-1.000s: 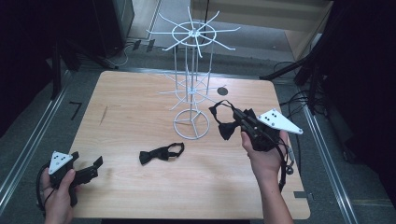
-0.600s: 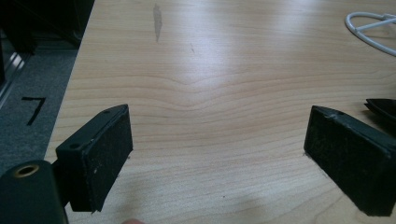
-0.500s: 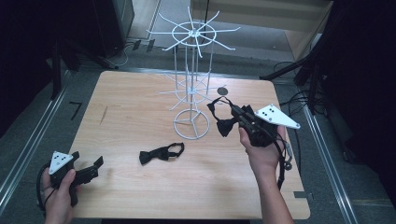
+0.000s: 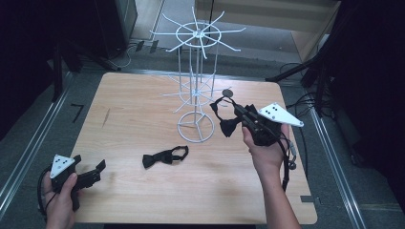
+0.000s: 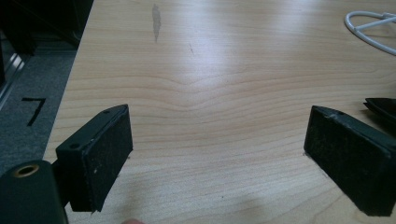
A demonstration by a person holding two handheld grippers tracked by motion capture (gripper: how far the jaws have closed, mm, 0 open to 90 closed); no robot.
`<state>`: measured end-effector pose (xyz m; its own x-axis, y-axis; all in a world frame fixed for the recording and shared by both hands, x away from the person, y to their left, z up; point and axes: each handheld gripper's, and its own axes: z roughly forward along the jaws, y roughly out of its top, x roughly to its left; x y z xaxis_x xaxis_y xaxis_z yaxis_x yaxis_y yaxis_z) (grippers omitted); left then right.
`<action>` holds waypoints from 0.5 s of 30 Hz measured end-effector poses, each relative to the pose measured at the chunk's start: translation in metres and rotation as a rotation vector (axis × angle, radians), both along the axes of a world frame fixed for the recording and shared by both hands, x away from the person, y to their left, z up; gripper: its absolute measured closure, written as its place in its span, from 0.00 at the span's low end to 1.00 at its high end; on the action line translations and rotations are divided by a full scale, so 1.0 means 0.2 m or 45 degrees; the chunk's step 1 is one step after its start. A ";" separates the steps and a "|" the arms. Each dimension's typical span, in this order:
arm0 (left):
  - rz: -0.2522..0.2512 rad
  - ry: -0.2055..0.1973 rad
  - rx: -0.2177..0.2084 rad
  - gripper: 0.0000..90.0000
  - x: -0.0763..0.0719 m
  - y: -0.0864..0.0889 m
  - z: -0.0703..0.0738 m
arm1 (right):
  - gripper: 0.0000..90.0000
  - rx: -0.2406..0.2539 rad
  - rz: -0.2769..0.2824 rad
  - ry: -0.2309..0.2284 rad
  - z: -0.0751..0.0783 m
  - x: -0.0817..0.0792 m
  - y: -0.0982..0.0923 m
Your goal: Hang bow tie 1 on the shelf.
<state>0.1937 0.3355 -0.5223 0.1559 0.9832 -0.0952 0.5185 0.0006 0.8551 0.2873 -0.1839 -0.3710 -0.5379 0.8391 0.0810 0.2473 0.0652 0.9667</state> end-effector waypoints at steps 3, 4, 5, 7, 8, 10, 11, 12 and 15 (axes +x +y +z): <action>0.000 -0.001 0.001 0.09 0.00 0.00 0.00 | 0.99 -0.001 0.000 0.000 0.00 0.01 0.00; 0.001 -0.002 -0.001 0.09 0.00 0.00 0.00 | 0.99 -0.003 0.000 0.000 0.01 0.02 0.01; 0.001 -0.002 -0.001 0.09 0.00 0.00 0.00 | 0.99 -0.003 0.000 0.000 0.01 0.02 0.01; 0.001 -0.002 -0.002 0.09 0.00 0.00 0.00 | 0.99 -0.002 0.006 0.002 0.01 0.03 0.02; 0.001 -0.003 -0.002 0.09 0.00 0.00 0.00 | 0.99 -0.005 0.009 0.002 0.02 0.03 0.03; 0.001 -0.004 -0.002 0.09 0.00 0.00 0.00 | 0.99 -0.007 0.013 0.001 0.02 0.04 0.04; 0.001 -0.004 -0.002 0.09 0.00 0.00 0.00 | 0.99 -0.005 0.012 0.002 0.02 0.04 0.04; 0.001 -0.003 -0.001 0.09 0.00 0.00 0.00 | 0.99 -0.005 0.012 0.002 0.02 0.04 0.04; 0.000 -0.003 -0.002 0.09 0.00 0.00 0.00 | 0.99 -0.010 0.014 0.003 0.03 0.06 0.05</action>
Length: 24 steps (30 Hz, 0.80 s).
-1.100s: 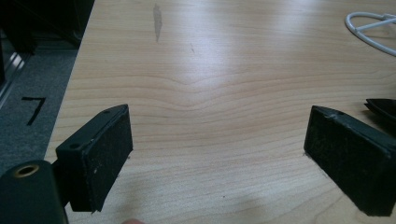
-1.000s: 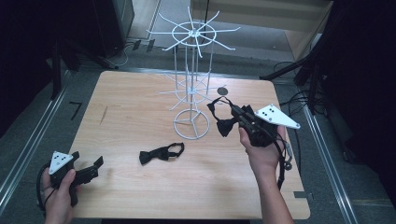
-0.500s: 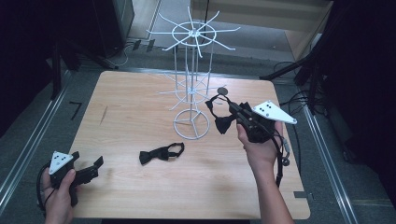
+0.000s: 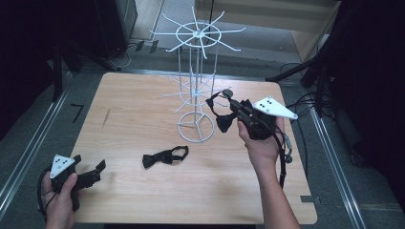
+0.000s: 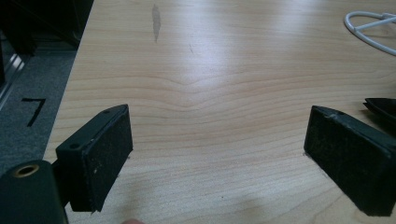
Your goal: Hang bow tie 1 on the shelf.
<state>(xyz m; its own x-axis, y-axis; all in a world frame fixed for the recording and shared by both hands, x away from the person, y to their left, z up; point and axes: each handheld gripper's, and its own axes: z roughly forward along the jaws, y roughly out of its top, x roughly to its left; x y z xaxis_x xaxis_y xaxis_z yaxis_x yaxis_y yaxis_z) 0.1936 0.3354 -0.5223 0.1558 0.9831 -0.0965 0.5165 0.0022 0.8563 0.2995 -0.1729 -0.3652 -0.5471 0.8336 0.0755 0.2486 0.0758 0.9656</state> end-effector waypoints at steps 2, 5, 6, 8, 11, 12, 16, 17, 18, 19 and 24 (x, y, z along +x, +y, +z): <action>0.001 0.000 0.000 0.09 0.00 0.00 0.00 | 0.99 0.001 0.003 0.003 0.00 0.00 0.00; 0.001 0.000 0.001 0.09 0.00 0.00 0.00 | 0.99 0.019 0.011 0.020 -0.01 0.01 0.01; 0.000 0.001 0.002 0.09 0.00 0.00 0.00 | 0.99 0.016 0.009 0.022 -0.02 0.02 0.01; -0.001 -0.003 -0.002 0.09 0.00 0.00 0.00 | 0.99 0.020 0.008 0.034 -0.02 0.03 0.01; -0.002 -0.001 0.003 0.09 0.00 0.00 0.00 | 0.99 0.029 0.004 0.044 -0.03 0.05 0.00; -0.002 -0.001 0.002 0.09 0.00 0.00 0.00 | 0.99 0.038 -0.001 0.051 -0.04 0.06 -0.01; -0.002 0.000 0.002 0.09 0.00 0.00 0.00 | 0.99 0.043 -0.011 0.074 -0.05 0.07 -0.01; -0.003 0.000 0.002 0.09 0.00 0.00 0.00 | 0.99 0.044 -0.013 0.075 -0.05 0.08 -0.02; -0.002 -0.001 0.003 0.09 0.00 0.00 0.00 | 0.99 0.044 -0.014 0.081 -0.06 0.08 -0.02; -0.002 -0.001 0.003 0.09 0.00 0.00 0.00 | 0.99 0.043 -0.019 0.084 -0.06 0.09 -0.02; -0.002 0.000 0.001 0.09 0.00 0.00 0.00 | 0.99 0.031 -0.025 0.099 -0.08 0.11 -0.02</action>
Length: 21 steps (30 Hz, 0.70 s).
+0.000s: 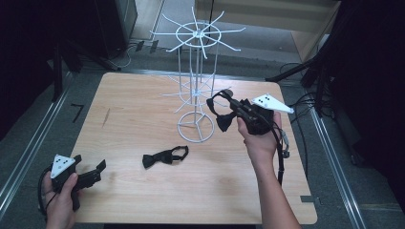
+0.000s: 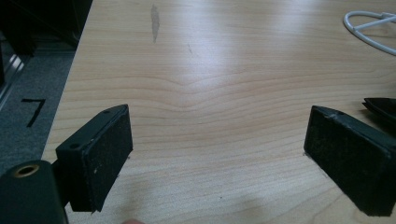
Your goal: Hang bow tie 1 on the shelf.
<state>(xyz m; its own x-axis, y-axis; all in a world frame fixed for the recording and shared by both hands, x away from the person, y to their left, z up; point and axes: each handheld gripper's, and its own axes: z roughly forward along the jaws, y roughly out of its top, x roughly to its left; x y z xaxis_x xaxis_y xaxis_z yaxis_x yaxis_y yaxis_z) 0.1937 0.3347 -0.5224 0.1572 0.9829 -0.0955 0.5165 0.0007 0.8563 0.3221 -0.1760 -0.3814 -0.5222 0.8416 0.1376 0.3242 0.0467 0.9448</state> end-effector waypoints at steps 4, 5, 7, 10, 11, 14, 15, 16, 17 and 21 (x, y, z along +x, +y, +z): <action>-0.001 0.000 0.002 0.09 0.00 0.00 0.00 | 0.99 0.009 -0.014 0.028 -0.03 0.02 0.00; 0.000 -0.002 0.000 0.09 0.00 0.00 0.00 | 0.99 0.013 -0.015 0.036 -0.04 0.02 0.00; -0.001 -0.001 0.001 0.09 0.00 0.00 0.00 | 0.99 0.016 -0.017 0.033 -0.05 0.03 0.00; -0.002 0.002 0.000 0.09 0.00 0.00 0.00 | 0.99 0.029 -0.024 0.049 -0.07 0.04 0.00; -0.003 0.000 0.000 0.09 0.00 0.00 0.00 | 0.99 0.038 -0.031 0.059 -0.09 0.05 0.00; -0.003 0.000 0.000 0.09 0.00 0.00 0.00 | 0.99 0.042 -0.029 0.075 -0.11 0.06 0.00; -0.003 0.000 0.000 0.09 0.00 0.00 0.00 | 0.99 0.043 -0.026 0.080 -0.12 0.06 0.01; -0.003 0.000 0.000 0.09 0.00 0.00 0.00 | 0.99 0.043 -0.026 0.080 -0.12 0.06 0.01; -0.003 0.000 -0.001 0.09 0.00 0.00 0.00 | 0.99 0.033 -0.020 0.089 -0.13 0.06 0.02; -0.003 0.000 0.001 0.09 0.00 0.00 0.00 | 0.99 0.030 -0.014 0.096 -0.15 0.06 0.03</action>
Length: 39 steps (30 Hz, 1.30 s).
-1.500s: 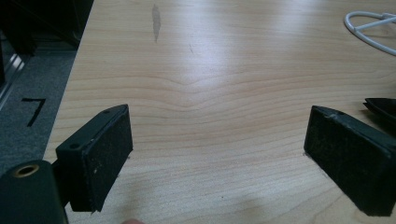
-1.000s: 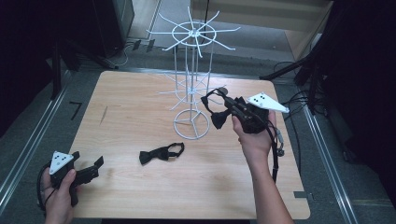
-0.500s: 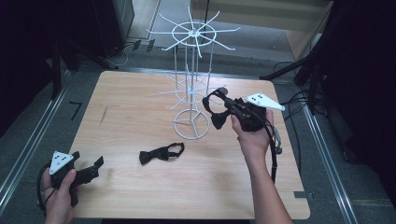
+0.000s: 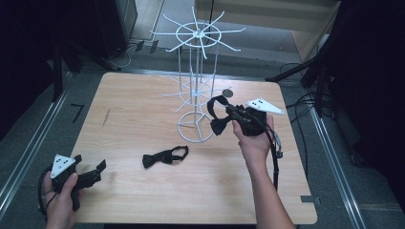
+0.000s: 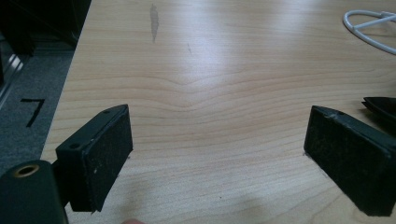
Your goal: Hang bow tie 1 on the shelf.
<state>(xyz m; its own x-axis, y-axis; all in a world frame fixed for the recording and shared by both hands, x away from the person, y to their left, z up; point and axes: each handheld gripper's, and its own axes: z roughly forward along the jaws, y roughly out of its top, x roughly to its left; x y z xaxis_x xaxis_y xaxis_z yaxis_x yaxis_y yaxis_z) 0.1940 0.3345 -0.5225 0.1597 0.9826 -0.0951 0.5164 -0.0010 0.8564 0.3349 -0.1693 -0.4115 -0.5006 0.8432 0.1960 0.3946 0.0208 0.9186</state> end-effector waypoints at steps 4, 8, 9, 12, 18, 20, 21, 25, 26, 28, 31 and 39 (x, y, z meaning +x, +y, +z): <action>0.000 0.000 0.000 0.09 0.00 0.00 0.00 | 0.99 -0.001 0.011 0.012 -0.03 0.00 0.01; -0.002 0.000 0.001 0.09 0.00 0.00 0.00 | 0.98 -0.002 0.024 0.024 -0.05 0.00 0.01; -0.002 0.000 0.001 0.09 0.00 0.00 0.00 | 0.98 -0.002 0.024 0.024 -0.05 0.00 0.01; -0.002 0.001 0.004 0.09 0.00 0.00 0.00 | 0.97 0.014 0.044 0.037 -0.06 -0.01 0.01; -0.002 0.000 0.004 0.09 0.00 0.00 0.00 | 0.93 0.020 0.053 0.043 -0.08 -0.02 0.02; -0.001 0.000 0.005 0.09 0.00 0.00 0.00 | 0.89 0.029 0.051 0.044 -0.09 -0.02 0.02; -0.001 0.000 0.005 0.09 0.00 0.00 0.00 | 0.84 0.028 0.040 0.040 -0.10 -0.03 0.01; -0.003 -0.001 0.004 0.09 0.00 0.00 0.00 | 0.77 0.025 0.029 0.043 -0.10 -0.04 0.01; -0.002 0.000 0.004 0.09 0.00 0.00 0.00 | 0.73 0.009 0.020 0.038 -0.09 -0.06 0.01; -0.001 0.000 0.004 0.09 0.00 0.00 0.00 | 0.69 -0.007 0.025 0.024 -0.08 -0.07 0.01; -0.001 0.000 0.004 0.09 0.00 0.00 0.00 | 0.65 -0.015 0.033 0.013 -0.07 -0.09 0.01; -0.001 0.001 -0.002 0.09 0.00 0.00 0.00 | 0.58 -0.016 0.050 0.023 -0.12 -0.17 0.03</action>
<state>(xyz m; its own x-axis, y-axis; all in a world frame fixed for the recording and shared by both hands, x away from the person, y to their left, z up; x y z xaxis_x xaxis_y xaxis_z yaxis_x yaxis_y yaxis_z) 0.1940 0.3342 -0.5225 0.1601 0.9823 -0.0970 0.5170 0.0002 0.8560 0.3014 -0.1626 -0.4347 -0.5302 0.8252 0.1949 0.4095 0.0480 0.9110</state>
